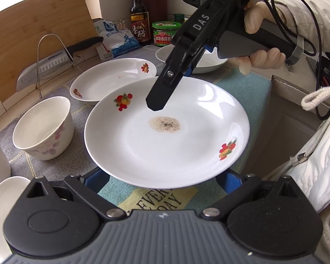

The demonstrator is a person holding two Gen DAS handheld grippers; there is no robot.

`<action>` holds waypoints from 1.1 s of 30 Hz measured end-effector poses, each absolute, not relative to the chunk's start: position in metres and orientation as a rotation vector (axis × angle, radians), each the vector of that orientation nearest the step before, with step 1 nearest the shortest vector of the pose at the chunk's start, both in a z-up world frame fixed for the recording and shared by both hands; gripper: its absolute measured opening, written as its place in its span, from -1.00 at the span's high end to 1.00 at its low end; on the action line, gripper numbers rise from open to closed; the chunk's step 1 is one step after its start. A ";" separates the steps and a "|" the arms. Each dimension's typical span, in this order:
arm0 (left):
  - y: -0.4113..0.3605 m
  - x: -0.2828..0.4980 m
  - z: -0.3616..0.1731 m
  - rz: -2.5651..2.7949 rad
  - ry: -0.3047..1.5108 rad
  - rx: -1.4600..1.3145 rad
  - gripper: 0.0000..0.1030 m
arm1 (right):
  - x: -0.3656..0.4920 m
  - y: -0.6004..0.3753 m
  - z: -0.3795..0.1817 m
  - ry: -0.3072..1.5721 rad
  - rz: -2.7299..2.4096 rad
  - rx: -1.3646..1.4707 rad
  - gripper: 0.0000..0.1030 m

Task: Organize plates and bowls
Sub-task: 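Lift the stained plate with the right tool and carry it toward another plate, then lower the stained plate onto the other white plate with the right tool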

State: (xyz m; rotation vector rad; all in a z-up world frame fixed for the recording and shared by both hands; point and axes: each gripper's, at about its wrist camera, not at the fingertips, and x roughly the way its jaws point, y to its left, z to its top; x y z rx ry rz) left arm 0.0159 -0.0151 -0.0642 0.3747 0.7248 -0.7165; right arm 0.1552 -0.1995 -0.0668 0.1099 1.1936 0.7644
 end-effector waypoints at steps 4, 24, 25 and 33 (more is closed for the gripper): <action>-0.023 0.021 -0.059 -0.730 0.715 0.387 -0.97 | 0.155 -0.211 -0.061 1.175 0.750 0.113 -1.00; -0.106 0.070 -0.048 -0.835 0.659 0.435 -0.97 | 0.172 -0.308 -0.034 1.067 0.619 0.147 -1.00; -0.112 0.072 -0.048 -0.841 0.659 0.435 -0.97 | 0.173 -0.313 -0.034 1.066 0.610 0.147 -1.00; -0.156 0.089 -0.052 -0.867 0.654 0.443 -0.97 | 0.185 -0.355 -0.035 1.045 0.567 0.158 -1.00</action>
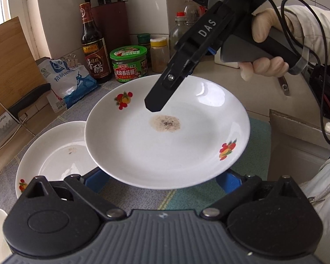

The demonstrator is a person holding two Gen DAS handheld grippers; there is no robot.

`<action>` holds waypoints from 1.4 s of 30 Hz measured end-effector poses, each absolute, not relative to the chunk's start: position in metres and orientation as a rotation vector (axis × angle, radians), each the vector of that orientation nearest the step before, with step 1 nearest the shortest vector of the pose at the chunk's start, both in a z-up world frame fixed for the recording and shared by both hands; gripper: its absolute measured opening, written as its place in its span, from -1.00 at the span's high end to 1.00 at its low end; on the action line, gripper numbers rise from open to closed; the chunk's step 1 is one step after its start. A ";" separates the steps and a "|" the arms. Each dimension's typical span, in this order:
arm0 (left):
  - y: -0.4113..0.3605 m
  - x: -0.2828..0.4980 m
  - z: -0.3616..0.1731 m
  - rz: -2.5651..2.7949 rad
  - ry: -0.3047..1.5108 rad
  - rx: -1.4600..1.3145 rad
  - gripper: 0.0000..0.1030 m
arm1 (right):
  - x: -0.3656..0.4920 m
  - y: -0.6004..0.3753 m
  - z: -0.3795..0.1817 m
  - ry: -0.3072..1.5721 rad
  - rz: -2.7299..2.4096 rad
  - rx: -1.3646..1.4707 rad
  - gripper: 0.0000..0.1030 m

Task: Organize plates and bowls
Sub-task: 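Lower the stained plate onto the other white plate with the right tool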

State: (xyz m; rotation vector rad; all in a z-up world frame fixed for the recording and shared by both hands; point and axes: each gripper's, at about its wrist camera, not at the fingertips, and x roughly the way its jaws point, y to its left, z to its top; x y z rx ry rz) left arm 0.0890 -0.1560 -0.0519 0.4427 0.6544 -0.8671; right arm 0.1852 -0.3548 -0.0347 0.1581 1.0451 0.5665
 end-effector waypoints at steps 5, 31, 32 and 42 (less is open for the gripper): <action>-0.169 0.104 -0.056 -0.870 0.663 0.449 -0.97 | 0.194 -0.373 -0.039 1.034 0.549 0.174 -1.00; -0.200 0.136 -0.069 -0.854 0.713 0.458 -0.97 | 0.225 -0.412 -0.067 1.041 0.527 0.212 -1.00; -0.201 0.137 -0.070 -0.851 0.717 0.458 -0.97 | 0.225 -0.412 -0.068 1.041 0.524 0.212 -1.00; -0.203 0.145 -0.072 -0.848 0.715 0.473 -0.97 | 0.220 -0.422 -0.069 1.047 0.499 0.219 -1.00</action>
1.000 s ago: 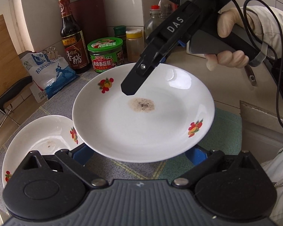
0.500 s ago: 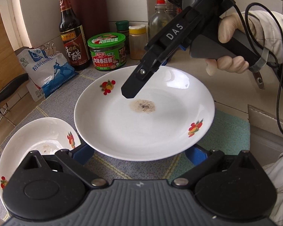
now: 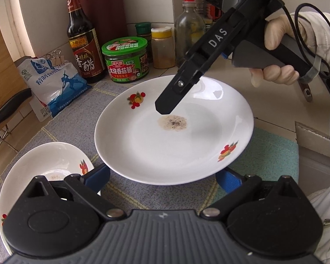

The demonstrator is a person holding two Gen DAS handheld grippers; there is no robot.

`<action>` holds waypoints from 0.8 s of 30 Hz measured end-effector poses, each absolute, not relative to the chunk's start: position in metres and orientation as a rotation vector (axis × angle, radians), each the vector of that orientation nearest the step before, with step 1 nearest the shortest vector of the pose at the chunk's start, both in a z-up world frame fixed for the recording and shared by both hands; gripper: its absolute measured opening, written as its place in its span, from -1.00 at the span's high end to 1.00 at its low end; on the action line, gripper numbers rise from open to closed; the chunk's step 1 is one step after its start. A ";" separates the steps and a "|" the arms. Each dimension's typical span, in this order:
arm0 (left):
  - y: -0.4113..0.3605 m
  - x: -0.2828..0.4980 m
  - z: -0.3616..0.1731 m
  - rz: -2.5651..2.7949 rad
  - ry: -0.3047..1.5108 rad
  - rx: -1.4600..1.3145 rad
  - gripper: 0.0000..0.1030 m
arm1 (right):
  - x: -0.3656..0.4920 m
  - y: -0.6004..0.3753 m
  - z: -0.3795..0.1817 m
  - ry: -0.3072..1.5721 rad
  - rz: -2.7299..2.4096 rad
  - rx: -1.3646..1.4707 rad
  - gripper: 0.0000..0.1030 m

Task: Organize plates and bowls
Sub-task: 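Lower the stained plate onto the other white plate with the right tool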

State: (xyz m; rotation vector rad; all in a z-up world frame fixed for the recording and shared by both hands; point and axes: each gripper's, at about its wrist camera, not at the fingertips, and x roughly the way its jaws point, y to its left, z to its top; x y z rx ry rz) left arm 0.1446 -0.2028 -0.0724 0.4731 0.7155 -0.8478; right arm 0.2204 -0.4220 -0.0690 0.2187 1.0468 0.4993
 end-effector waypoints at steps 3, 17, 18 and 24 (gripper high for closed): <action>-0.204 0.146 -0.072 -0.846 0.704 0.482 -0.97 | 0.218 -0.425 -0.067 1.043 0.492 0.227 -1.00; -0.206 0.146 -0.076 -0.826 0.709 0.471 -0.97 | 0.204 -0.433 -0.060 1.022 0.443 0.218 -1.00; -0.206 0.146 -0.076 -0.820 0.713 0.466 -0.97 | 0.204 -0.433 -0.060 1.023 0.438 0.213 -1.00; -0.203 0.144 -0.075 -0.790 0.722 0.444 -0.97 | 0.202 -0.428 -0.058 1.035 0.400 0.184 -1.00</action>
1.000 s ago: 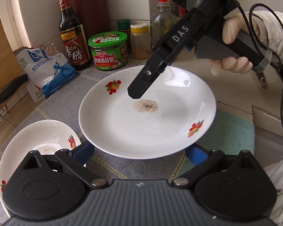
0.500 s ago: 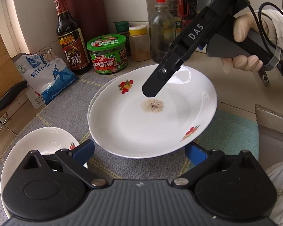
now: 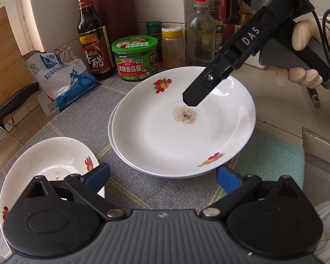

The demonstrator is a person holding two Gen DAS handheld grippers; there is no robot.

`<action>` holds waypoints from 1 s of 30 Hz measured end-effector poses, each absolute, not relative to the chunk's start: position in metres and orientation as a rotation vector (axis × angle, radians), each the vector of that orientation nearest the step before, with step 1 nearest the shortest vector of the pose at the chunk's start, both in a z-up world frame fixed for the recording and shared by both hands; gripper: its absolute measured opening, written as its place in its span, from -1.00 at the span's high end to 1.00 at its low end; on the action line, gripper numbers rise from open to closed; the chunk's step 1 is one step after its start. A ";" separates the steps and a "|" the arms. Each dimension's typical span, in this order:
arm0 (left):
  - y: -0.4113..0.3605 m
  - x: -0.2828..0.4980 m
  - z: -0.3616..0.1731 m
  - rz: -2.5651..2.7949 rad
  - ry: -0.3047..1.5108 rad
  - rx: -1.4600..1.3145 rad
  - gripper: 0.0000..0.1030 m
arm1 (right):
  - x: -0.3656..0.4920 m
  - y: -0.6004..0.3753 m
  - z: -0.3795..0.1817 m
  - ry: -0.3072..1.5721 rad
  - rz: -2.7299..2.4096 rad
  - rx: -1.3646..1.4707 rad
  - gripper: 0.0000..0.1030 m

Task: Organize plates and bowls
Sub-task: 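Lower the stained plate onto the other white plate with the right tool, then open the right tool and pull it back from the stacked plates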

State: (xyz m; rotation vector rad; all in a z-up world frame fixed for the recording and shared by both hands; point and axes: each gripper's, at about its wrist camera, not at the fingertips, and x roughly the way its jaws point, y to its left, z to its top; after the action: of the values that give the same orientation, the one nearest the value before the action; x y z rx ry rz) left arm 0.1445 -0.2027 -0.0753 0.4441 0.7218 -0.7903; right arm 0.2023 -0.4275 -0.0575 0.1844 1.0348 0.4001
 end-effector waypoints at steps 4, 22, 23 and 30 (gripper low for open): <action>-0.202 0.141 -0.074 -0.778 0.716 0.439 -0.97 | 0.202 -0.424 -0.056 1.051 0.372 0.172 -1.00; -0.182 0.135 -0.058 -0.687 0.702 0.262 -0.97 | 0.176 -0.417 -0.037 0.957 0.273 0.133 -1.00; -0.178 0.133 -0.056 -0.675 0.704 0.241 -0.97 | 0.173 -0.414 -0.037 0.934 0.258 0.117 -1.00; -0.160 0.114 -0.049 -0.509 0.708 0.179 -0.98 | 0.163 -0.389 -0.033 0.816 0.215 0.059 -1.00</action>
State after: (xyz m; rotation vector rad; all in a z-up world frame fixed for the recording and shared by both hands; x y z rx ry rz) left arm 0.1141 -0.1601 -0.0485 0.1794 0.7080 -0.5091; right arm 0.1627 -0.3885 -0.0332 0.0593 0.8159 0.2154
